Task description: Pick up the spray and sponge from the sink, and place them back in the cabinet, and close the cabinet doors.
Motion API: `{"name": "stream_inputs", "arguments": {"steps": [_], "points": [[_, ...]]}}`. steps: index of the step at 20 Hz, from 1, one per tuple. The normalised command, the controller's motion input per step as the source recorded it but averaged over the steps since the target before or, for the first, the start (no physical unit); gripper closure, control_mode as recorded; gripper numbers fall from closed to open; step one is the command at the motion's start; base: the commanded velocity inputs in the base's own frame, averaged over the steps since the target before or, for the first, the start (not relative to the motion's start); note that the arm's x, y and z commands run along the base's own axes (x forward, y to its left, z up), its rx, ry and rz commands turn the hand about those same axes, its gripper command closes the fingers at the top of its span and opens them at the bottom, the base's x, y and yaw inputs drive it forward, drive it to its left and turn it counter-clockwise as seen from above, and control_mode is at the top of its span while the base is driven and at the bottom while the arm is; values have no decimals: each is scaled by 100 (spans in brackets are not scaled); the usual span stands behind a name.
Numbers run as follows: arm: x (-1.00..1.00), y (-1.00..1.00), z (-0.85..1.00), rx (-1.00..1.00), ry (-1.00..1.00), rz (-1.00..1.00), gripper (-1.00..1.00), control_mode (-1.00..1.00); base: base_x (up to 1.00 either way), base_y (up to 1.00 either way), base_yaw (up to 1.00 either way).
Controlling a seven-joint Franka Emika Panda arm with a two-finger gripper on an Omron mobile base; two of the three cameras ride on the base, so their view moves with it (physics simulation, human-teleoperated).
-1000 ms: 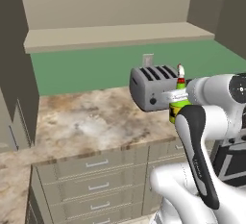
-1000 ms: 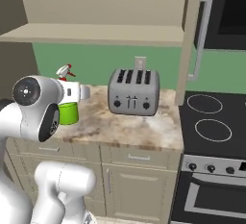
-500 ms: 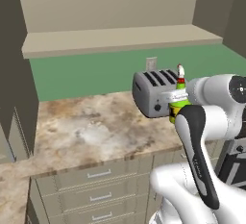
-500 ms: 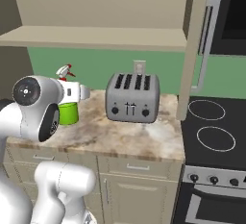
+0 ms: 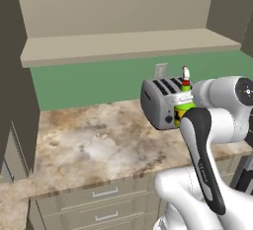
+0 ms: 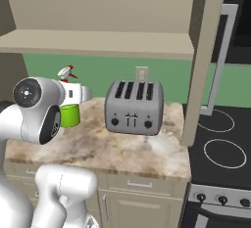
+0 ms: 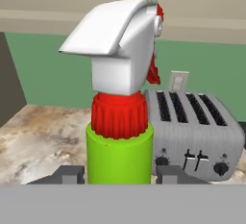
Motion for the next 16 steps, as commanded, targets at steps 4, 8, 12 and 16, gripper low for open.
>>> {"name": "stream_inputs", "arguments": {"steps": [4,8,12,16], "points": [[0,0,0,0,0,0,100,100,30,-5,5],[0,0,0,0,0,0,100,100,29,-5,4],[0,0,0,0,0,0,100,100,25,-1,2],[0,0,0,0,0,0,100,100,33,0,0]]}}
